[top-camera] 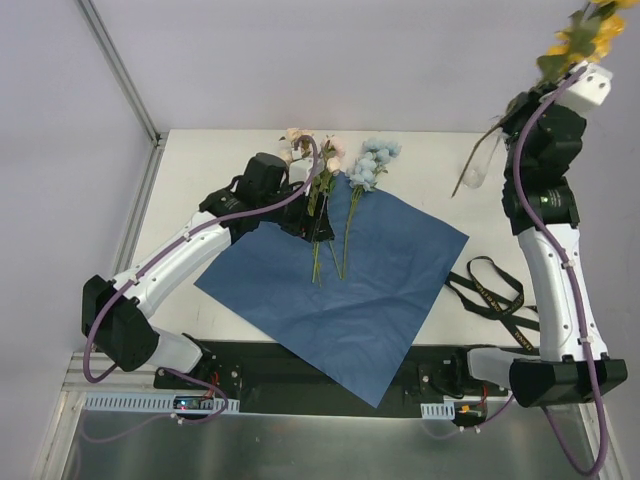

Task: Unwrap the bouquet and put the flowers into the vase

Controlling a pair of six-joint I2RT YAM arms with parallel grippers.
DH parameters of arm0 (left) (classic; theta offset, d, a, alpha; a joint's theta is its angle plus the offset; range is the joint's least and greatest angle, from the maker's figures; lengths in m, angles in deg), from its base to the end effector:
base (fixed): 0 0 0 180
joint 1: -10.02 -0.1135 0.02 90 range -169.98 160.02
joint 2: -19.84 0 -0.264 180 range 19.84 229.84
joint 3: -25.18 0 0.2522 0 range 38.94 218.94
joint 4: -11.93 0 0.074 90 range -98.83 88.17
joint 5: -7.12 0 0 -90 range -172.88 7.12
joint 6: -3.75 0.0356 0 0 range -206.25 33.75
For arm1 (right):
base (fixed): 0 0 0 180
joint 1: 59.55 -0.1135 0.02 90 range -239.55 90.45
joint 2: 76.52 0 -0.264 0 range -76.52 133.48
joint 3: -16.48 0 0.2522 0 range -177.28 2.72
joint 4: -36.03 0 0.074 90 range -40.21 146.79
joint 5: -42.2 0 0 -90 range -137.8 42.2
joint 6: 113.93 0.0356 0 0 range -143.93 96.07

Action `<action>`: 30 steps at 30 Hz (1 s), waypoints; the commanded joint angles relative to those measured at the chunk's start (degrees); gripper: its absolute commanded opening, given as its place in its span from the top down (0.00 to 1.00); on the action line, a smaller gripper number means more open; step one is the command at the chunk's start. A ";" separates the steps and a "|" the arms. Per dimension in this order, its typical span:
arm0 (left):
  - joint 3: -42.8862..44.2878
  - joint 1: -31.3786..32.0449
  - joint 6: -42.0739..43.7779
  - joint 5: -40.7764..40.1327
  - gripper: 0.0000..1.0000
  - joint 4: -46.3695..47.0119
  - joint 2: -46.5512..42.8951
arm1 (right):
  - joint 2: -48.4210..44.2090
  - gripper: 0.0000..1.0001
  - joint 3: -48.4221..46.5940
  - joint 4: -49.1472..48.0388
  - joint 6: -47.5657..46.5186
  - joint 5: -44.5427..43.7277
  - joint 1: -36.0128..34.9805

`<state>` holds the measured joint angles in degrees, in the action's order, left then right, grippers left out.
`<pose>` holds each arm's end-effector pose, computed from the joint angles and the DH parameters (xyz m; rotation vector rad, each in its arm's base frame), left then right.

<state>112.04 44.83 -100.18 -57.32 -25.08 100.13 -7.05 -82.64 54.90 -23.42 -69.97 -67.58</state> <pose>0.2519 -0.1939 0.3488 0.6733 2.0926 -0.9652 0.2511 0.0219 0.5055 0.2322 1.3788 -0.1434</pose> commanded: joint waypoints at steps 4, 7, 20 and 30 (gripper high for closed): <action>-0.94 0.26 4.79 1.60 0.23 1.98 -0.58 | 7.86 0.99 -9.28 -25.74 -13.96 -7.99 10.31; -1.03 0.26 5.41 0.89 0.23 1.98 0.04 | 12.78 0.99 -13.42 -30.04 -14.75 -5.26 12.42; -0.77 -2.02 5.59 2.47 0.24 1.71 4.34 | 29.40 0.99 -23.35 -39.64 -17.48 5.03 14.18; -0.68 -5.45 4.27 5.11 0.24 2.24 5.93 | 34.24 0.99 -23.54 -41.84 -14.93 7.58 14.62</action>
<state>111.17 39.84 -95.99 -54.52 -24.62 105.22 27.16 -103.69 19.40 -39.57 -64.66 -53.53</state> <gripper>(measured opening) 0.765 0.041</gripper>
